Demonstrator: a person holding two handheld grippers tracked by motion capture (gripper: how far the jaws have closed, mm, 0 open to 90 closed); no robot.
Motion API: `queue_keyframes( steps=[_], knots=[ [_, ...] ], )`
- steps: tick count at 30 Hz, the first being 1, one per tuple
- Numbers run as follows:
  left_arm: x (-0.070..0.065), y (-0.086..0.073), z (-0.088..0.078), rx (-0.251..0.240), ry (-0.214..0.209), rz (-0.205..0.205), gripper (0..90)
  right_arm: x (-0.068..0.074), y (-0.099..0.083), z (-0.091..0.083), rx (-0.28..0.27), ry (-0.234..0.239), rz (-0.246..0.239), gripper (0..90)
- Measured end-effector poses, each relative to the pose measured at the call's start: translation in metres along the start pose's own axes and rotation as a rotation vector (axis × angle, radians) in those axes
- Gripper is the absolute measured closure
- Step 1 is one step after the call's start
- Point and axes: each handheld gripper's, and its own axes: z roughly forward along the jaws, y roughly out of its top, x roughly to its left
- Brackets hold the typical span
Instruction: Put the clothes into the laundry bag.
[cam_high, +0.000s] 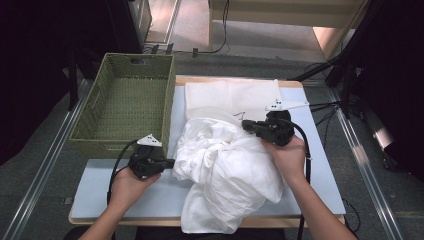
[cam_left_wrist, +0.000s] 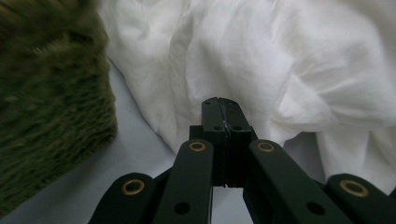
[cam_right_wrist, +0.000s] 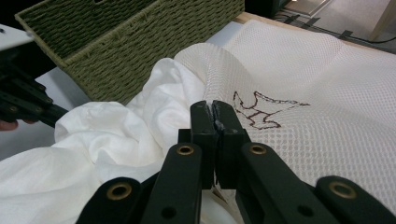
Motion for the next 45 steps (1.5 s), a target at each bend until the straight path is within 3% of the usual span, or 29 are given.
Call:
queue_keyframes(
  steps=[9,14,22,26,33,39,41,43,45],
  knots=[
    [-0.027,0.02,0.046,0.024,-0.025,0.08,90.0,0.0,0.0,0.0,0.0,0.003,0.002,90.0],
    [-0.028,0.035,0.063,-0.014,-0.069,0.044,90.0,0.0,0.001,0.001,0.004,0.001,-0.001,90.0],
    [-0.039,0.058,0.076,-0.089,-0.113,0.047,90.0,-0.002,0.001,0.0,0.003,0.004,0.015,90.0],
    [-0.05,0.071,0.079,-0.119,-0.13,0.07,90.0,-0.003,0.001,0.0,0.004,0.007,0.02,90.0],
    [-0.072,0.089,0.079,-0.141,-0.154,0.145,90.0,-0.002,0.001,0.001,0.005,0.006,0.015,90.0],
    [-0.095,0.096,0.062,-0.154,-0.149,0.23,90.0,-0.002,0.0,0.0,-0.002,-0.001,0.014,90.0],
    [-0.099,0.099,0.056,-0.16,-0.167,0.231,90.0,-0.005,0.0,-0.001,-0.007,-0.001,0.017,90.0],
    [-0.1,0.102,0.052,-0.174,-0.198,0.204,90.0,-0.005,0.0,-0.001,-0.004,0.0,0.02,90.0],
    [-0.102,0.107,0.05,-0.184,-0.197,0.226,90.0,-0.003,0.0,0.0,0.003,0.0,0.017,90.0]
  ],
)
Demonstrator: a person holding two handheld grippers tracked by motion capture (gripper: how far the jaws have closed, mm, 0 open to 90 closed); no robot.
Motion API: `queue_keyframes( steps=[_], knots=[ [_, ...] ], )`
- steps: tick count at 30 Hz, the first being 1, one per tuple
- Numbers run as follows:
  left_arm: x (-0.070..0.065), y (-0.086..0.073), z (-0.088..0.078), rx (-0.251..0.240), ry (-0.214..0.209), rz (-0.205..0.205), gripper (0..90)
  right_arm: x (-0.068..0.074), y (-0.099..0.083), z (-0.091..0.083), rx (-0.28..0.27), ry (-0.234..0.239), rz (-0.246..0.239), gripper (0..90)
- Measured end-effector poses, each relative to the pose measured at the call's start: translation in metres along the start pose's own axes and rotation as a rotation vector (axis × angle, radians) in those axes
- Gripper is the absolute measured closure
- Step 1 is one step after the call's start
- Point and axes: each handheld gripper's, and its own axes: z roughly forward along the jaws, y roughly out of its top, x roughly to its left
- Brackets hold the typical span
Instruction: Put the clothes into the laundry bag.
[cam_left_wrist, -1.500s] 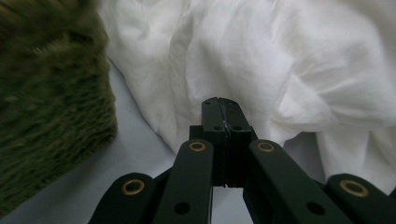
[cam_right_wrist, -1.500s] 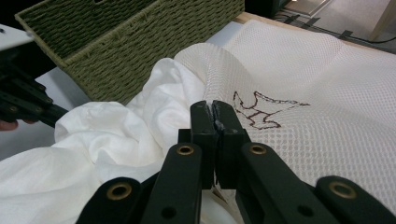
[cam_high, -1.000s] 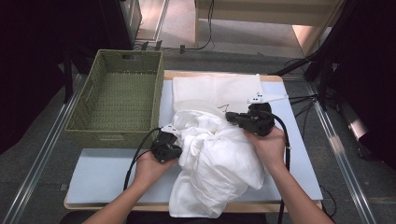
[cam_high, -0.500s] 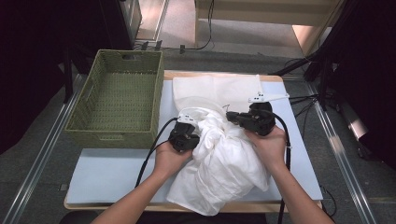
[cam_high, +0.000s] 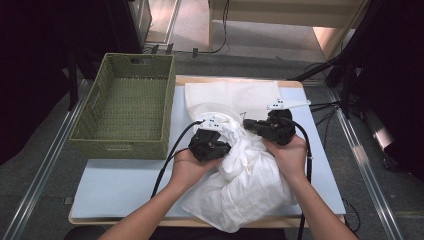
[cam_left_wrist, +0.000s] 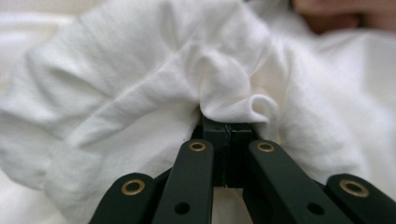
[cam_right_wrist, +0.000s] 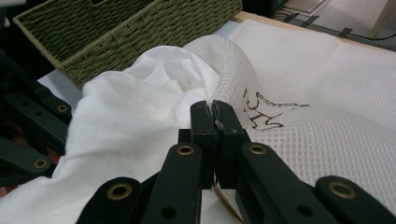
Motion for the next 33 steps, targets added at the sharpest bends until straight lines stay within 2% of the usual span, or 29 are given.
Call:
queue_keyframes(
  steps=[2,5,8,9,15,19,21,24,25,27,28,31,33],
  knots=[
    [0.003,0.005,0.007,0.035,0.009,0.003,90.0,0.002,0.0,0.002,0.001,0.004,-0.009,90.0],
    [0.009,0.002,0.021,0.048,0.0,-0.015,90.0,0.006,0.001,0.004,0.003,0.002,-0.013,90.0],
    [0.014,-0.001,0.032,0.046,-0.002,-0.032,90.0,0.006,0.001,0.003,-0.004,0.009,0.001,90.0],
    [0.014,0.0,0.035,0.032,-0.004,-0.038,90.0,0.004,0.001,0.002,-0.005,0.012,0.007,90.0],
    [0.011,0.008,0.044,0.021,-0.016,-0.028,90.0,0.003,0.004,-0.005,-0.032,0.029,0.034,90.0],
    [0.015,0.009,0.053,0.048,0.02,-0.024,90.0,0.001,0.006,-0.011,-0.052,0.024,0.032,90.0],
    [0.021,0.007,0.059,0.061,0.028,-0.04,90.0,0.001,0.006,-0.011,-0.048,0.027,0.037,90.0],
    [0.033,0.003,0.068,0.082,0.069,-0.053,90.0,0.001,0.004,-0.008,-0.04,0.03,0.039,90.0],
    [0.039,0.002,0.069,0.083,0.066,-0.076,90.0,0.001,0.003,-0.007,-0.034,0.03,0.04,90.0],
    [0.048,0.0,0.07,0.093,0.05,-0.132,90.0,0.001,0.0,-0.003,-0.02,0.027,0.037,90.0],
    [0.049,-0.001,0.069,0.093,0.04,-0.141,90.0,0.0,-0.002,-0.002,-0.012,0.026,0.037,90.0],
    [0.04,-0.001,0.056,0.077,0.026,-0.095,90.0,0.001,-0.004,0.003,0.007,0.018,0.017,90.0],
    [0.038,0.0,0.043,0.075,0.019,-0.079,89.4,0.001,-0.004,0.002,0.005,0.018,0.006,90.0]
  ],
)
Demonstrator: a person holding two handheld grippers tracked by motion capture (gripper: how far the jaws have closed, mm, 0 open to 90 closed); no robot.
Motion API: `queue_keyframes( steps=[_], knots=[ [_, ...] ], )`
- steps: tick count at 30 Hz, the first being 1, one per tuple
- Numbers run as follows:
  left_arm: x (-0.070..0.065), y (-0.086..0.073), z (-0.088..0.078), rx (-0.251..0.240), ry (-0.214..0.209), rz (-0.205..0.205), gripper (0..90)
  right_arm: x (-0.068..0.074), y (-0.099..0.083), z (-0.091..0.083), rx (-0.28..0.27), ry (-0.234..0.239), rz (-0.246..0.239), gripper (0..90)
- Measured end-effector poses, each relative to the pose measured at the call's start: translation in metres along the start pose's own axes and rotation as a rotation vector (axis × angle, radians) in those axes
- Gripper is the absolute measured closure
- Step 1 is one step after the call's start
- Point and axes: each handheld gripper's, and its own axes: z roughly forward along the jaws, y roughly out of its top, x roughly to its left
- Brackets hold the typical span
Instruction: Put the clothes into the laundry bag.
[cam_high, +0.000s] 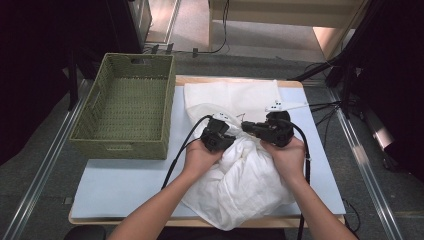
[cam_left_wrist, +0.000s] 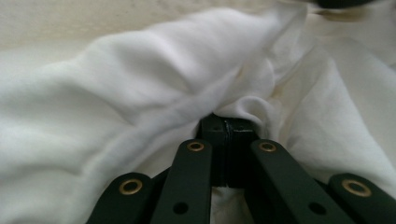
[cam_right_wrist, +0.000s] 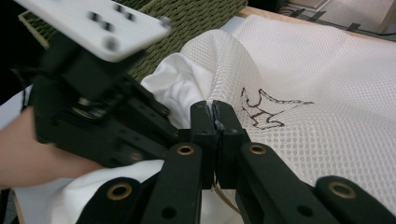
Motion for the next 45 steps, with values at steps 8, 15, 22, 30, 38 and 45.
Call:
queue_keyframes(
  steps=[8,15,22,30,38,45],
  knots=[
    [-0.001,-0.007,-0.048,0.007,-0.004,0.031,89.8,-0.002,0.0,-0.002,-0.001,-0.012,0.008,90.0],
    [0.004,-0.025,-0.088,-0.016,0.05,0.018,89.9,-0.003,0.0,-0.003,-0.004,-0.013,0.008,90.0],
    [0.023,-0.064,-0.099,0.006,0.103,-0.068,90.0,-0.003,0.001,-0.003,-0.003,-0.012,0.01,90.0],
    [0.037,-0.089,-0.074,0.051,0.146,-0.156,90.0,-0.003,0.001,-0.003,-0.005,-0.009,0.015,90.0],
    [0.037,-0.058,-0.049,-0.035,0.179,-0.138,90.0,-0.003,0.001,-0.003,-0.002,-0.005,0.018,90.0],
    [0.031,-0.029,-0.035,-0.121,0.156,-0.111,90.0,-0.003,0.001,-0.003,-0.002,-0.002,0.016,90.0]
  ],
)
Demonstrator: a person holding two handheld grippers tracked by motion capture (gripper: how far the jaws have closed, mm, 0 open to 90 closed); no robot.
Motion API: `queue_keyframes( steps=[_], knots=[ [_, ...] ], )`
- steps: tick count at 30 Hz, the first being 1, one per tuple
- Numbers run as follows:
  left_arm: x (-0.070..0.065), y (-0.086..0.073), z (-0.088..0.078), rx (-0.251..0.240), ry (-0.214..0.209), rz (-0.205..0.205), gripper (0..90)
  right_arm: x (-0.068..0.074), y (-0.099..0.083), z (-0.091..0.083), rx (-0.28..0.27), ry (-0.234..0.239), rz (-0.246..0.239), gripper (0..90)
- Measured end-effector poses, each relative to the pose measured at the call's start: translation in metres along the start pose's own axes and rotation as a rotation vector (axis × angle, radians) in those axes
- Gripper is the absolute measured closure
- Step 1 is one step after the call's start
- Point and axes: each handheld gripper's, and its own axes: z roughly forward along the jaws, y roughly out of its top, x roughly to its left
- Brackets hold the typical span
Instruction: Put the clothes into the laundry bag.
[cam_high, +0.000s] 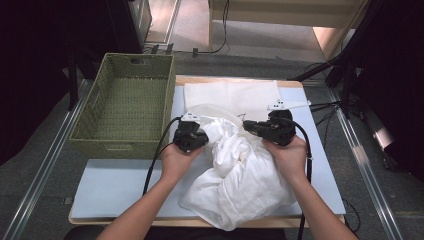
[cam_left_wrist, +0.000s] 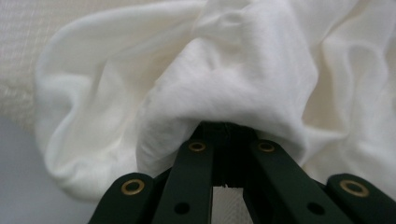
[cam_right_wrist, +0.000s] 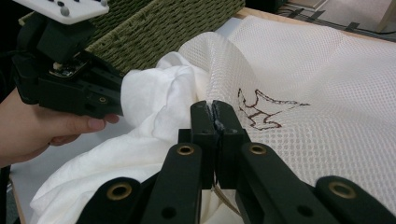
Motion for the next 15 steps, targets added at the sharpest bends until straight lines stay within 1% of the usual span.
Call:
queue_keyframes(
  steps=[2,3,4,5,6,8,12,15],
  knots=[
    [-0.006,0.006,0.003,-0.013,-0.021,0.009,90.0,0.0,0.0,0.0,0.0,-0.001,-0.001,90.0],
    [-0.01,0.01,0.005,-0.015,-0.034,0.023,90.0,0.0,0.0,0.0,-0.001,-0.001,-0.001,90.0],
    [-0.016,0.014,0.008,-0.025,-0.05,0.049,90.0,0.0,0.0,0.0,-0.001,0.0,0.0,90.0],
    [-0.021,0.017,0.01,-0.026,-0.061,0.057,90.0,0.0,0.0,0.0,-0.001,0.0,0.002,90.0],
    [-0.025,0.02,0.013,-0.023,-0.079,0.064,90.0,0.0,0.0,0.0,-0.001,0.0,0.003,90.0],
    [-0.031,0.024,0.019,-0.014,-0.09,0.083,90.0,0.0,0.0,-0.001,-0.003,-0.002,0.003,90.0],
    [-0.042,0.028,0.032,-0.003,-0.129,0.095,90.0,-0.001,0.001,-0.002,-0.007,0.0,0.007,90.0],
    [-0.053,0.03,0.038,0.015,-0.15,0.139,90.0,-0.002,0.002,-0.005,-0.022,0.005,0.018,90.0]
  ],
)
